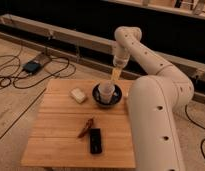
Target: Wipe the white sponge on the table
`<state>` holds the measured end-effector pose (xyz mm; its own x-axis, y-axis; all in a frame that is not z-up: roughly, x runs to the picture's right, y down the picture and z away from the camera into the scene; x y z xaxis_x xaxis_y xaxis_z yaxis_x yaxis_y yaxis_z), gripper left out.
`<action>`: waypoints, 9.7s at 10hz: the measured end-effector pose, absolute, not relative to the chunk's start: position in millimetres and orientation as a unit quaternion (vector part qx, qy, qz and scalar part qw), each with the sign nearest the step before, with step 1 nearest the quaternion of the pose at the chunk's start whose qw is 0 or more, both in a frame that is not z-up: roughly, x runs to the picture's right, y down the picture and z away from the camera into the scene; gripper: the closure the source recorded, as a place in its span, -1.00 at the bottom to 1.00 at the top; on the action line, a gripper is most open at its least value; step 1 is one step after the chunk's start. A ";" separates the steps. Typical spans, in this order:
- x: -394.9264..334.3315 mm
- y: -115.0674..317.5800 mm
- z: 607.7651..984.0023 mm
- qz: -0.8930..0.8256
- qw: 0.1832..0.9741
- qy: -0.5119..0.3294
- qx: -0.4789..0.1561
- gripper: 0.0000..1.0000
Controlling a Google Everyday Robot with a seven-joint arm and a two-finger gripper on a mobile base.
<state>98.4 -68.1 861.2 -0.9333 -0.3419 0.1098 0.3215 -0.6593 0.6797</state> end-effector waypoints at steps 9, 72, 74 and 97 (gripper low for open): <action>98.4 -68.0 861.2 -0.911 0.182 -0.370 0.014 -0.60; -112.0 54.0 963.6 -0.921 -0.058 -0.385 0.005 0.94; -111.8 56.3 962.4 -0.919 -0.063 -0.389 0.005 1.00; -107.4 100.5 921.7 -0.910 -0.264 -0.297 -0.121 1.00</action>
